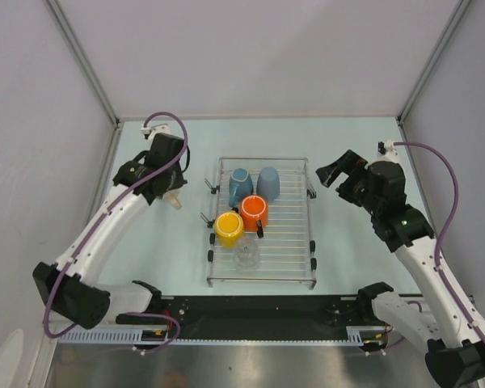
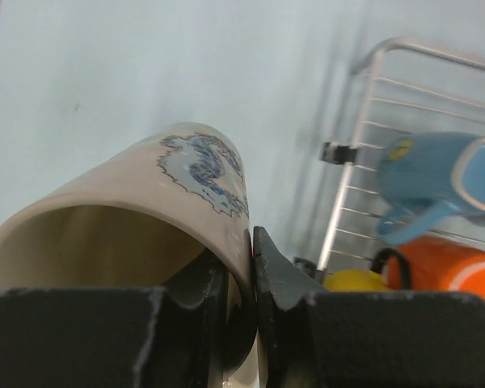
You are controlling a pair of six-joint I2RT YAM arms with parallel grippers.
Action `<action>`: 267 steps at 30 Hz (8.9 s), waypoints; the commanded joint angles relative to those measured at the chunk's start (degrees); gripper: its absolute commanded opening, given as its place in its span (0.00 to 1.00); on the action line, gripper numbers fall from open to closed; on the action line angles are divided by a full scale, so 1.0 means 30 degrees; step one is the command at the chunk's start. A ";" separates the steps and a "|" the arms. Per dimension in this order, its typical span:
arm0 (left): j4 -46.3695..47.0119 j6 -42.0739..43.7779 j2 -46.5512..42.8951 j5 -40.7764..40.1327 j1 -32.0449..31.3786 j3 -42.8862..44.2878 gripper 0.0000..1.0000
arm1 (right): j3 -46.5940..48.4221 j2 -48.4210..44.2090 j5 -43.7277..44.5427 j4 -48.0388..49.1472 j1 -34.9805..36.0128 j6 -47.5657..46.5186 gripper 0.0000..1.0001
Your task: Unload the cups from the dish rack
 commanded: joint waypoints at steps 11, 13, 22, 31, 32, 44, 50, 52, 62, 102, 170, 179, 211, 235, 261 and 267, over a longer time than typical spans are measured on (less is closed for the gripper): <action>-0.0254 0.0509 0.5899 0.1291 0.4921 0.1951 0.00 | 0.1446 0.2454 0.5739 -0.3920 0.0811 -0.1073 1.00; -0.0372 0.0421 0.6372 0.1765 0.5011 0.2040 0.00 | 0.1593 0.2863 0.5797 -0.4067 0.0928 -0.0898 1.00; 0.0770 0.0332 0.7810 0.3467 0.5918 0.0782 0.00 | 0.1388 0.3597 0.5679 -0.3803 0.1250 -0.1043 1.00; 0.1796 0.0509 0.7635 0.3584 0.6739 -0.0800 0.00 | 0.0862 0.3949 0.5504 -0.3393 0.1397 -0.0956 1.00; 0.1912 0.0537 0.7576 0.3526 0.6740 -0.1033 0.00 | 0.0861 0.3950 0.5475 -0.3335 0.1397 -0.0956 1.00; 0.1972 -0.0106 0.5499 0.3701 0.6799 -0.0890 0.34 | 0.0890 0.4096 0.5562 -0.3276 0.1631 -0.1102 1.00; 0.1885 -0.0282 0.4529 0.3731 0.6798 -0.0333 0.62 | 0.1269 0.4272 0.5913 -0.3509 0.2157 -0.1073 1.00; 0.1710 -0.0370 0.4208 0.3585 0.6798 -0.0041 0.66 | 0.1358 0.4301 0.6118 -0.3598 0.2304 -0.1073 1.00; 0.1591 -0.0195 0.2040 0.2473 0.4604 0.1630 0.75 | 0.1010 0.3542 1.2120 -0.2168 0.5760 -0.2096 1.00; 0.4169 -0.2656 -0.3001 0.0859 -0.2342 -0.5664 0.99 | 0.9825 1.6866 0.7554 -0.0200 0.7637 -0.5174 1.00; 2.3796 -0.5497 -0.9035 1.3308 -0.2899 -1.4540 0.95 | -0.5935 0.3949 -0.5394 2.2089 0.5000 0.6599 0.00; 2.6288 -0.6229 -0.9125 1.4306 -0.3104 -1.5069 0.93 | -0.6317 0.5267 -0.5834 2.4613 0.5176 0.7833 0.00; 2.8749 -0.6318 -0.6722 1.5594 -0.4599 -1.4600 0.26 | -0.5203 0.8402 -0.8353 2.8129 0.6670 0.9238 0.00; 1.8353 -0.0930 -0.6780 1.1116 -0.4511 -0.8070 0.00 | -0.4822 0.4889 -0.7944 2.0136 0.3891 0.6924 1.00; -0.3359 0.1915 1.3520 0.2235 0.2813 1.6132 0.00 | 0.0539 0.4330 0.1842 0.0973 0.3418 0.0510 1.00; -0.3917 0.1445 1.5218 0.2440 0.3838 1.7245 0.00 | 0.0597 0.4974 0.1958 0.0913 0.3565 0.0392 1.00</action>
